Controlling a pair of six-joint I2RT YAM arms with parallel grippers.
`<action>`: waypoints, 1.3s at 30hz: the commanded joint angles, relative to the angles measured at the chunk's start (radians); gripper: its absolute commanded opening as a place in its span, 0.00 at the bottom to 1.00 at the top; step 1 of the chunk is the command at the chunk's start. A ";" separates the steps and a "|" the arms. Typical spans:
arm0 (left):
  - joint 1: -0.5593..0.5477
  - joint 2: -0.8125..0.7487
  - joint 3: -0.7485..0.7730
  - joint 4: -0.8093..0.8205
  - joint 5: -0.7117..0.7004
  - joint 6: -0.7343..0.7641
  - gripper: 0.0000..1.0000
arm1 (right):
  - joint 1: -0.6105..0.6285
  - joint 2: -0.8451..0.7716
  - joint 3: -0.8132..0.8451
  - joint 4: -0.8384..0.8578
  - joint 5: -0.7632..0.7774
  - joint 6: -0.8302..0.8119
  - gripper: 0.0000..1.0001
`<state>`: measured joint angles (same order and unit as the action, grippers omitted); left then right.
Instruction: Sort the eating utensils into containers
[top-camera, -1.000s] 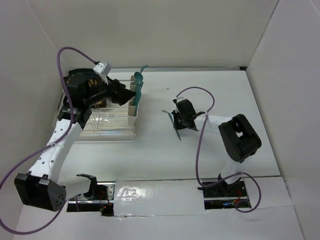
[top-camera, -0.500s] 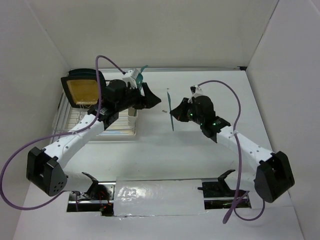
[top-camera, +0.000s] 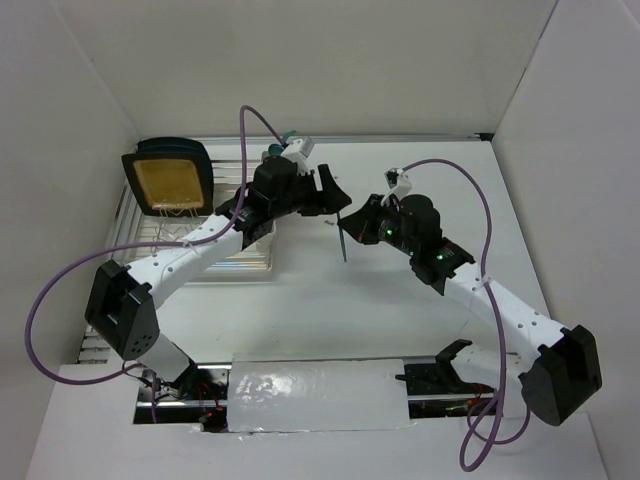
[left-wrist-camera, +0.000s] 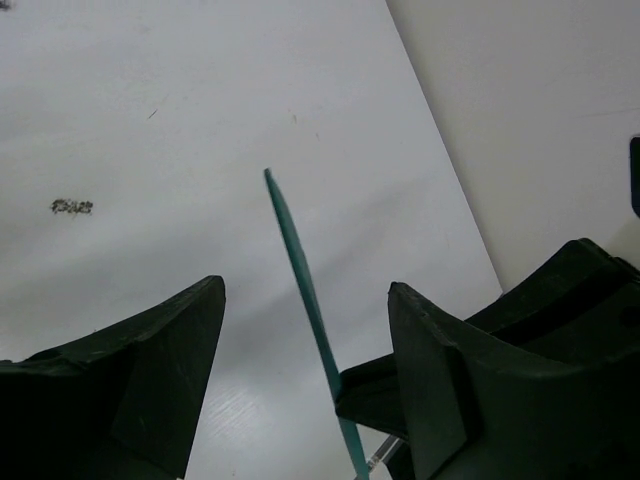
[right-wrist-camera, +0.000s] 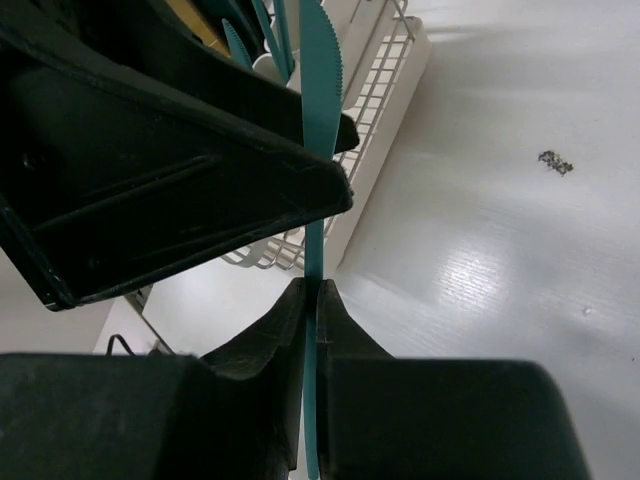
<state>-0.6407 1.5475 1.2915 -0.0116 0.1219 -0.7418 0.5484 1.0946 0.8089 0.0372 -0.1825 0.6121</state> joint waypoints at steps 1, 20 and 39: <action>-0.011 0.023 0.061 0.075 -0.018 -0.011 0.77 | 0.013 -0.022 0.032 0.033 -0.012 -0.005 0.00; 0.061 0.043 0.236 0.084 0.128 0.315 0.00 | 0.012 -0.087 0.332 -0.371 0.168 -0.112 1.00; 0.481 -0.280 -0.118 0.395 0.714 0.556 0.00 | 0.007 -0.013 0.299 -0.467 0.367 -0.106 1.00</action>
<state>-0.1837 1.2442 1.2106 0.2680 0.7094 -0.1658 0.5537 1.0882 1.1000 -0.4206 0.1497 0.5041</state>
